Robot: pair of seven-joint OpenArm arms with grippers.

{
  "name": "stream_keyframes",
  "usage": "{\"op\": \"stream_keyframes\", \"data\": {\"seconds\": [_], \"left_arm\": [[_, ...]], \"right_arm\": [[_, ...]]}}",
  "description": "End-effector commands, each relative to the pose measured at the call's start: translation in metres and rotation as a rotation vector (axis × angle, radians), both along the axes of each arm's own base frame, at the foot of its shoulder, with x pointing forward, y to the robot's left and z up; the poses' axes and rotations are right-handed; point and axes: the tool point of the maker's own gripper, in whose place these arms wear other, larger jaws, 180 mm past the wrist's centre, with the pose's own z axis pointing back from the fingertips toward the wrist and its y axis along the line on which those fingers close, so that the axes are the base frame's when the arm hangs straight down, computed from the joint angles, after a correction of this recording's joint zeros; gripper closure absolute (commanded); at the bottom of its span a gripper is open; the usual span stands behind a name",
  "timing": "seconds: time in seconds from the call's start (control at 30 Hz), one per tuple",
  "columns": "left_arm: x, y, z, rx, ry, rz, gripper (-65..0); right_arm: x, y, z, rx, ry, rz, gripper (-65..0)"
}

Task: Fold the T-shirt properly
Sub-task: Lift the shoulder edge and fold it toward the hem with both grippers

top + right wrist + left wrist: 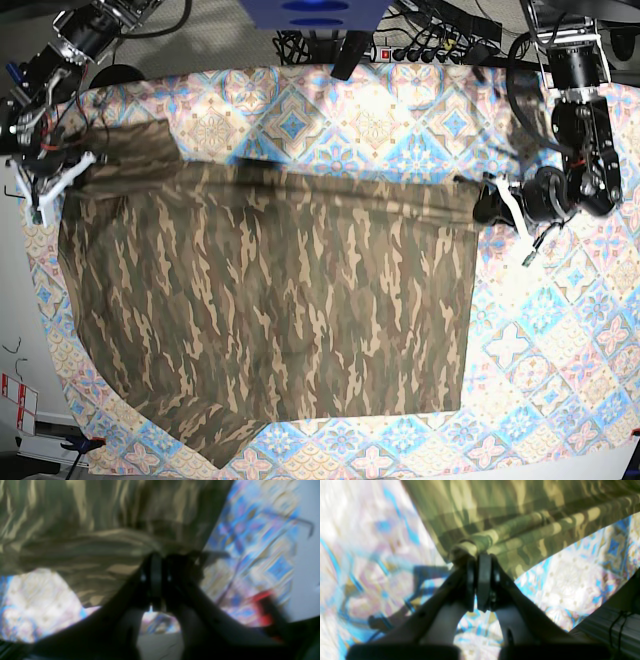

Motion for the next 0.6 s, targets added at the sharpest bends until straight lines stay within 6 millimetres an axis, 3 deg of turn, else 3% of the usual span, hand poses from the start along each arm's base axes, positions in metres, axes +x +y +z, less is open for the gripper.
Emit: {"op": "stream_keyframes", "data": {"seconds": [0.0,0.17,0.33,0.47,0.57], "left_arm": [[0.011,0.011,0.008,0.013,-0.02,0.021,0.0],[0.029,0.018,-0.001,-0.028,0.014,0.071,0.0],[0.046,0.006,0.006,-0.024,-0.004,0.022,0.0],[0.062,0.006,0.012,0.033,-0.023,0.006,0.0],[0.075,0.009,0.003,0.089,0.01,0.016,0.0]], "right_arm": [[0.012,-0.01,0.015,-0.045,-0.04,-0.002,-1.1],[0.033,-0.019,0.023,-0.074,-0.037,-0.026,-1.1],[0.063,-0.016,0.03,-0.062,-0.053,0.004,-1.1],[0.086,-0.016,0.029,-0.108,-0.005,0.029,-1.1],[0.106,-0.013,0.032,-0.123,-0.007,0.051,-1.1]]}}
